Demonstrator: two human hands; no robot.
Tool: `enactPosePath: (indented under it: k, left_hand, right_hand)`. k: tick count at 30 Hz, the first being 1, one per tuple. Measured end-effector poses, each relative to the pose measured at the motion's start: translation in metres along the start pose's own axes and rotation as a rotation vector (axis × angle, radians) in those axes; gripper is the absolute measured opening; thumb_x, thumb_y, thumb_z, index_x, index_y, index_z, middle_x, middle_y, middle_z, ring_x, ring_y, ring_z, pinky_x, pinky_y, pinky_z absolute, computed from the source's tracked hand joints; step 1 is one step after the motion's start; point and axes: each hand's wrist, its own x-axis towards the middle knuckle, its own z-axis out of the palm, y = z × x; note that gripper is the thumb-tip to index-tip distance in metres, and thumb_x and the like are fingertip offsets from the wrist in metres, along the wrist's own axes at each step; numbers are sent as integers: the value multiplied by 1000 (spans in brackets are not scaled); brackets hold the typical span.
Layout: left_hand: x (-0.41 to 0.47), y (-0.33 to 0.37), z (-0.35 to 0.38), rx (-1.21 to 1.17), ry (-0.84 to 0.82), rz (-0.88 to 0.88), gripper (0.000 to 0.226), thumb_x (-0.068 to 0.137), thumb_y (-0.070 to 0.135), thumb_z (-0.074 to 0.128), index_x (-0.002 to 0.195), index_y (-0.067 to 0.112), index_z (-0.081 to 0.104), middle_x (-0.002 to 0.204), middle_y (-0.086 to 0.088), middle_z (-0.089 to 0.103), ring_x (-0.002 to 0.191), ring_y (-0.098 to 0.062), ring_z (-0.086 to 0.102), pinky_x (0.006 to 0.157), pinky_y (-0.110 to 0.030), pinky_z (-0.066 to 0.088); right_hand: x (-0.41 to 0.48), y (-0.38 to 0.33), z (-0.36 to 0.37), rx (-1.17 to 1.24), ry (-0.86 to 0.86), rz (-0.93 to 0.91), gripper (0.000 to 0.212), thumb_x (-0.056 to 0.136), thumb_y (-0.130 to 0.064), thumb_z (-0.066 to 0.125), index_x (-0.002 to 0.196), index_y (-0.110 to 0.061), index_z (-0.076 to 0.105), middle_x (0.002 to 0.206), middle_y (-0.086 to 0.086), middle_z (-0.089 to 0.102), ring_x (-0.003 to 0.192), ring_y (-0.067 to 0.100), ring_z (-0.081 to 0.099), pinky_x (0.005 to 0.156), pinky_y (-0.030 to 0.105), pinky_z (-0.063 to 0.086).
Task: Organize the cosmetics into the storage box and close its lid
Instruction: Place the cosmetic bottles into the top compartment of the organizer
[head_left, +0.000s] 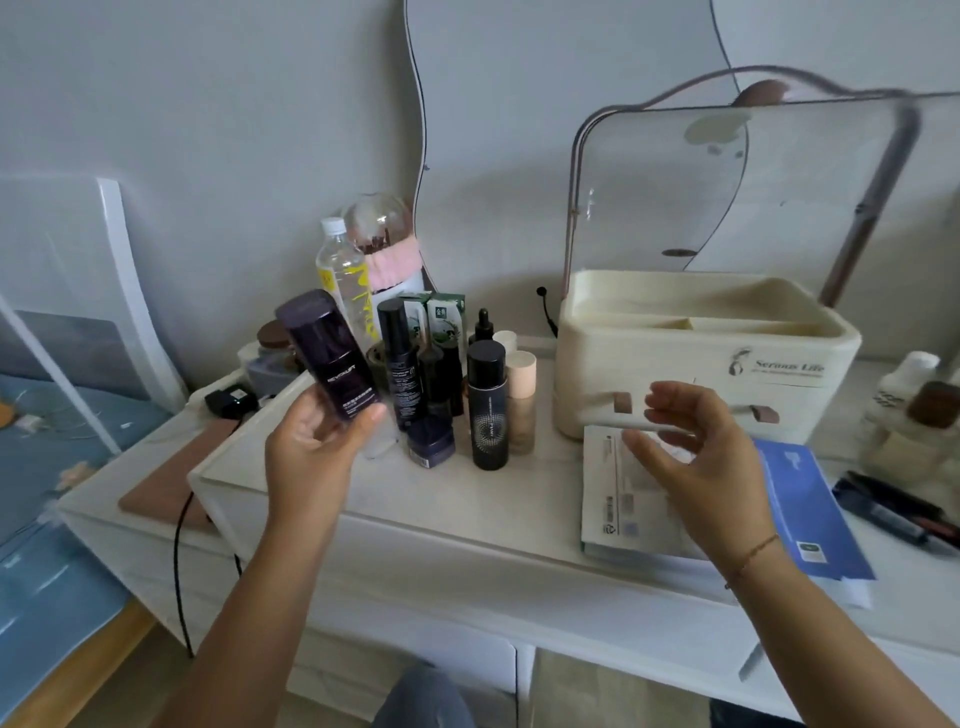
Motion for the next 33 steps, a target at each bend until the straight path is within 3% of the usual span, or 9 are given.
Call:
enactPosePath:
  k: [3,5,10,16,20,25,28,31,33]
  left_hand:
    - [-1,40,17,-57,-100,82,34,69,27,77,102,24,68,101,11,73,92,-1,66,81,-12,49]
    - [2,64,37,-85,-176,96,32,67,31,78,98,29,70,99,12,74,92,1,66,79,-11,49]
    - [17,92,109,-98,-333,56,29,69,25,79,96,25,69,96,9,74,89,-4,68,72,-13,49]
    - [23,84,200,-159,-467,-29,36,75,-1,73,103,20,63,94,13,73,91,0,67,74,-11,49]
    - [36,78,236,-154,-492,-13,37,76,-3,72,103,21,61,97,14,72,93,2,66,75,-8,47]
    - [54,57,266,26,-570,-32,39,78,-3,70,110,13,56,104,3,67,94,-5,62,82,-11,46]
    - [68,46,276,115,-577,-68,42,79,2,71,117,12,54,112,-3,66,103,-13,60,90,-22,44]
    - [82,39,286,157,-558,-121,43,80,7,72,117,15,53,112,0,64,100,-11,60,85,-21,43]
    - [89,33,290,191,-551,-178,43,80,10,73,117,16,53,111,2,63,93,-6,59,81,-21,43]
  right_hand:
    - [13,4,-29,-209,214,-140,43,74,-25,74,113,-26,55,117,-4,55,112,18,51,96,42,45]
    - [27,8,-48,-366,281,-200,47,72,-32,74,115,-25,57,126,0,50,123,25,42,104,51,34]
    - [54,31,-78,-647,207,-162,50,74,-39,71,121,-29,57,140,-2,46,140,23,25,115,52,4]
    - [62,45,-85,-588,160,-235,51,74,-31,70,122,-26,54,131,-1,51,133,25,30,107,49,25]
    - [66,47,-84,-589,167,-239,51,73,-30,73,120,-25,55,127,-2,52,130,24,33,104,54,32]
    - [70,52,-84,-555,158,-242,51,72,-28,74,120,-23,55,127,-2,51,131,24,32,102,58,34]
    - [71,53,-84,-553,165,-246,51,72,-27,76,119,-22,56,126,-2,52,131,24,32,102,57,34]
    - [69,51,-83,-558,163,-245,50,73,-27,75,119,-21,57,126,-2,52,132,22,30,105,56,31]
    - [68,48,-84,-565,167,-235,47,75,-31,73,118,-23,57,125,-5,53,132,19,30,112,55,20]
